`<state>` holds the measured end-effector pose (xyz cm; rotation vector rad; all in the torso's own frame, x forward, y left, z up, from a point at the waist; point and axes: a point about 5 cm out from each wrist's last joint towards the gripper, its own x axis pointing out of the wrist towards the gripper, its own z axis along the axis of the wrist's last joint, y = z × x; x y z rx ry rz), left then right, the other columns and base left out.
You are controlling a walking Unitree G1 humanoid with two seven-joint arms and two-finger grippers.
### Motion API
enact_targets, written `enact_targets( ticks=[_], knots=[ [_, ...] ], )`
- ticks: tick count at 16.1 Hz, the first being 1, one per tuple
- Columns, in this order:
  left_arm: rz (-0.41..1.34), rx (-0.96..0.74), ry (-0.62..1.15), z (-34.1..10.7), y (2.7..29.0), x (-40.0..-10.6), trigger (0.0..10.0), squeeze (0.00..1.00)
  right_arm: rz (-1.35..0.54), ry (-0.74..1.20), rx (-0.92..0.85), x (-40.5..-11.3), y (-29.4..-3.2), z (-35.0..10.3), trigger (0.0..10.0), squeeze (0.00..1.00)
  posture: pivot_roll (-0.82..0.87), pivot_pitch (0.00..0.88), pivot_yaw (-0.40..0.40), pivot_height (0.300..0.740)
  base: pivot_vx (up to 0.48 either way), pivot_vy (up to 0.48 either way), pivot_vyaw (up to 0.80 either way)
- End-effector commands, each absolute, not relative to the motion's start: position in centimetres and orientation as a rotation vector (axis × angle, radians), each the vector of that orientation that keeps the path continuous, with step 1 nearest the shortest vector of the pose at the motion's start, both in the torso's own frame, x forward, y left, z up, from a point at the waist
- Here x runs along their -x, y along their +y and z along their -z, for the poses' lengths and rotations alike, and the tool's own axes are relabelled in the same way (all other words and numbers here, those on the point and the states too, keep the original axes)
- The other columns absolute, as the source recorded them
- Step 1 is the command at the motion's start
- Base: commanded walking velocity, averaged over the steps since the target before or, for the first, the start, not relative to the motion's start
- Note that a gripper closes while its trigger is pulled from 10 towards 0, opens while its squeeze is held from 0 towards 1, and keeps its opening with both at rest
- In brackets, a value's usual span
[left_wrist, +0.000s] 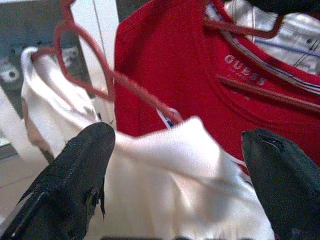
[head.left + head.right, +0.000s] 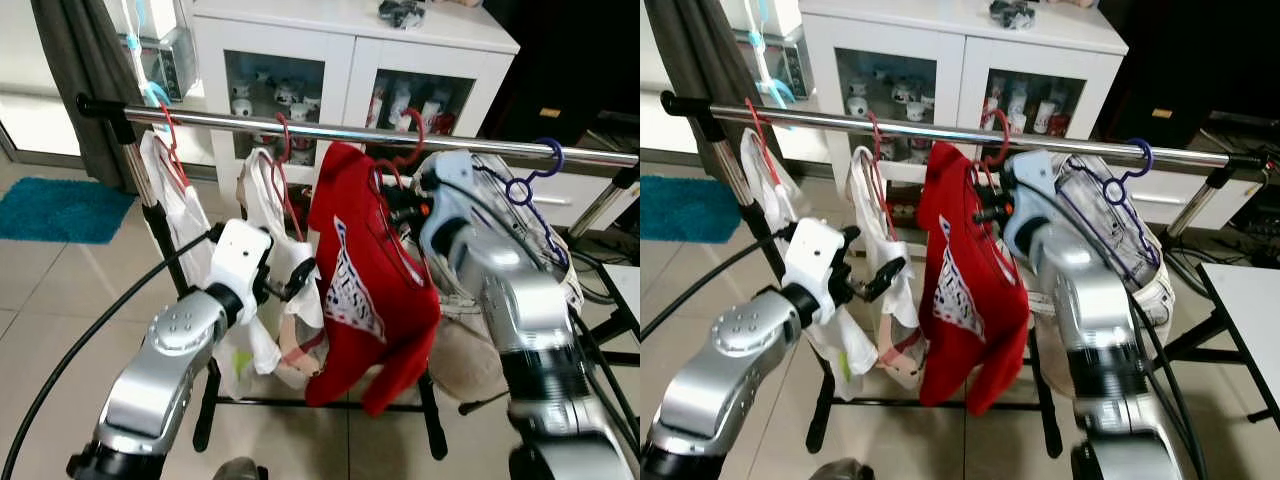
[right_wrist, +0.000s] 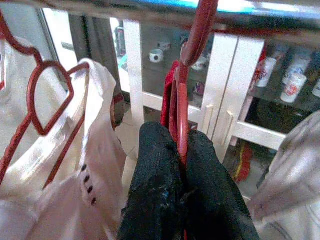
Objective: Hang hanger
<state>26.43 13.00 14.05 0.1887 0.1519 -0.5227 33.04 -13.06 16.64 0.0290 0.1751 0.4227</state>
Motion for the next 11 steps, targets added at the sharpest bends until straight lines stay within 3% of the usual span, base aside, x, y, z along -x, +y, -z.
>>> enact_targets(
  ticks=[1, 6, 11],
  knots=[
    [0.516, -0.202, 0.134, -14.1, 12.8, -26.4, 10.0, 0.0, -0.423, 0.142, -0.037, -32.6, -13.1, -17.4, 0.0, 0.0, 0.06, 0.0, -0.056, 0.74, 0.0, 0.0, 0.0],
    [0.484, -0.24, 0.128, -13.8, 12.8, -26.3, 10.0, 0.0, -0.359, 0.118, -0.087, -28.5, -13.4, -15.0, 0.0, 0.0, 0.06, 0.0, -0.066, 0.74, 0.0, 0.0, 0.0],
    [0.481, -0.233, 0.137, -13.9, 13.4, -26.4, 10.0, 0.0, -0.246, 0.151, -0.141, -26.5, -13.7, -13.2, 0.0, 0.0, 0.05, 0.0, -0.024, 0.74, 0.0, 0.0, 0.0]
  ],
)
